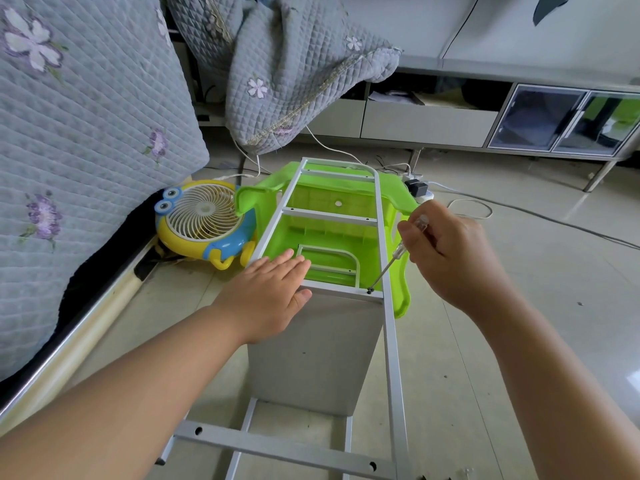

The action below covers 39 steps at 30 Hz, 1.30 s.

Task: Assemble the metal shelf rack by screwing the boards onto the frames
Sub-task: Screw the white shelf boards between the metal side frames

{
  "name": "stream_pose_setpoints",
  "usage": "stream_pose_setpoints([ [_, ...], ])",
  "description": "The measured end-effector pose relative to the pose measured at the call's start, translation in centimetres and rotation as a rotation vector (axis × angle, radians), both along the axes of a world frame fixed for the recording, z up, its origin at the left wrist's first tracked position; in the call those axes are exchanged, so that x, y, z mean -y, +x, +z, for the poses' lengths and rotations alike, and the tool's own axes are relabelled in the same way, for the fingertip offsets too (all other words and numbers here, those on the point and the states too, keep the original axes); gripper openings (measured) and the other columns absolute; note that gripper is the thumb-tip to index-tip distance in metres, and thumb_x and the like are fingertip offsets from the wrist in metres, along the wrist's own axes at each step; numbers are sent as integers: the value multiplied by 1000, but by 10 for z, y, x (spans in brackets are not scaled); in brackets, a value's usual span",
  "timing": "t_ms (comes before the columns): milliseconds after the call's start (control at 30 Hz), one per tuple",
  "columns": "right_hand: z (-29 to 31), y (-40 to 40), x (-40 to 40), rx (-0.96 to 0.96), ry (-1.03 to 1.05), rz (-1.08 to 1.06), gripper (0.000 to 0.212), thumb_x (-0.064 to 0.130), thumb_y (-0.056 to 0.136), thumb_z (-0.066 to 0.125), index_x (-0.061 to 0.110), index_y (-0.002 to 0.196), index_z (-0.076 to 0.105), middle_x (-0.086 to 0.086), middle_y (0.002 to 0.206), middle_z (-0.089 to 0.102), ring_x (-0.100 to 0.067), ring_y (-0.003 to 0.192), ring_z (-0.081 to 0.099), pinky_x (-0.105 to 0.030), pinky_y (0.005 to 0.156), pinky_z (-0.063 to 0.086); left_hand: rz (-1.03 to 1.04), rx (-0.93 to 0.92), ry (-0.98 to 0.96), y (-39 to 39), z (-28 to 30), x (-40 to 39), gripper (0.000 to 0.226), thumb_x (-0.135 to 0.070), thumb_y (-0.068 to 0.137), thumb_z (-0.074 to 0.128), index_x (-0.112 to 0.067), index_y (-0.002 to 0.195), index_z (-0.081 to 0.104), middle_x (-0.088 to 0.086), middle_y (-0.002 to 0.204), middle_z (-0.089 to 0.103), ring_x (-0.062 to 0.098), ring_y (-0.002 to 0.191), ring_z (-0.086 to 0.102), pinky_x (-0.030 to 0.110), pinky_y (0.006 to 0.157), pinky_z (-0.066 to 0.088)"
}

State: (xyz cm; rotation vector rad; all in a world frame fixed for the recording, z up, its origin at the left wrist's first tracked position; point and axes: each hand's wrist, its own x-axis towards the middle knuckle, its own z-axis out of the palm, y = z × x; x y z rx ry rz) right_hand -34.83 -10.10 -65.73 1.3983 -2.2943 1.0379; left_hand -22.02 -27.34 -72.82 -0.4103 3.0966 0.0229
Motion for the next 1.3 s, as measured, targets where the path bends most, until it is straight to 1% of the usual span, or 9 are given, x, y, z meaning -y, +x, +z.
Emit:
stream_pose_setpoints([
  [167,18,-1,0,0,226,-14,15,22,92,50,11,82,52,9,53,42,-5,48,36,-15,46,25,-9,1,-5,1,0,0,104,-53,55,-25,-18,149,-1,-6,157,0,8,144,-6,26,115,-2],
  [267,27,-1,4,-50,378,-80,28,32,91,51,13,72,46,1,58,44,-19,56,43,-26,52,31,-10,-2,-13,2,0,-1,104,-53,55,-26,-19,149,-1,-6,157,0,9,144,-6,26,115,-2],
  [433,34,2,14,-134,524,-219,48,48,93,39,18,56,34,0,58,38,-21,60,39,-24,47,25,-11,6,-20,2,-1,0,106,-58,55,-28,-19,149,-2,-7,157,-1,8,144,-7,25,115,-2],
  [667,39,10,12,34,518,-23,23,26,98,34,9,99,50,9,64,40,-21,68,43,-28,60,29,-12,-6,-19,3,1,-1,103,-53,55,-25,-19,149,1,-6,157,2,8,144,-4,25,115,0],
  [800,44,7,17,-113,613,-73,37,36,96,38,9,71,43,1,59,37,-13,53,34,-27,49,26,-6,10,-24,2,2,-2,104,-53,55,-25,-19,149,0,-7,157,2,8,144,-4,26,115,0],
  [933,49,2,27,-197,704,-198,47,34,96,34,12,55,31,-3,60,34,-25,65,40,-23,46,21,-9,26,-20,3,2,-1,104,-54,55,-25,-19,149,1,-6,157,3,9,144,-4,26,115,1],
  [1033,52,0,29,-282,832,-193,35,26,96,34,9,67,43,1,63,33,-25,72,42,-21,47,23,-6,38,-15,2,2,-1,106,-54,53,-25,-19,149,2,-7,157,4,9,144,-3,28,115,1],
  [1167,59,10,26,-346,986,-12,23,26,97,36,15,109,51,0,79,49,-24,76,45,-25,62,38,-6,44,-4,1,4,-1,94,-54,65,-20,-20,149,6,-9,157,6,8,144,-2,28,115,3],
  [1300,69,16,25,-371,1182,63,15,26,97,38,13,97,47,5,68,33,-21,76,41,-26,61,34,10,52,2,1,6,-4,63,-43,90,-1,-20,149,5,-9,157,5,8,144,-2,28,115,2],
])
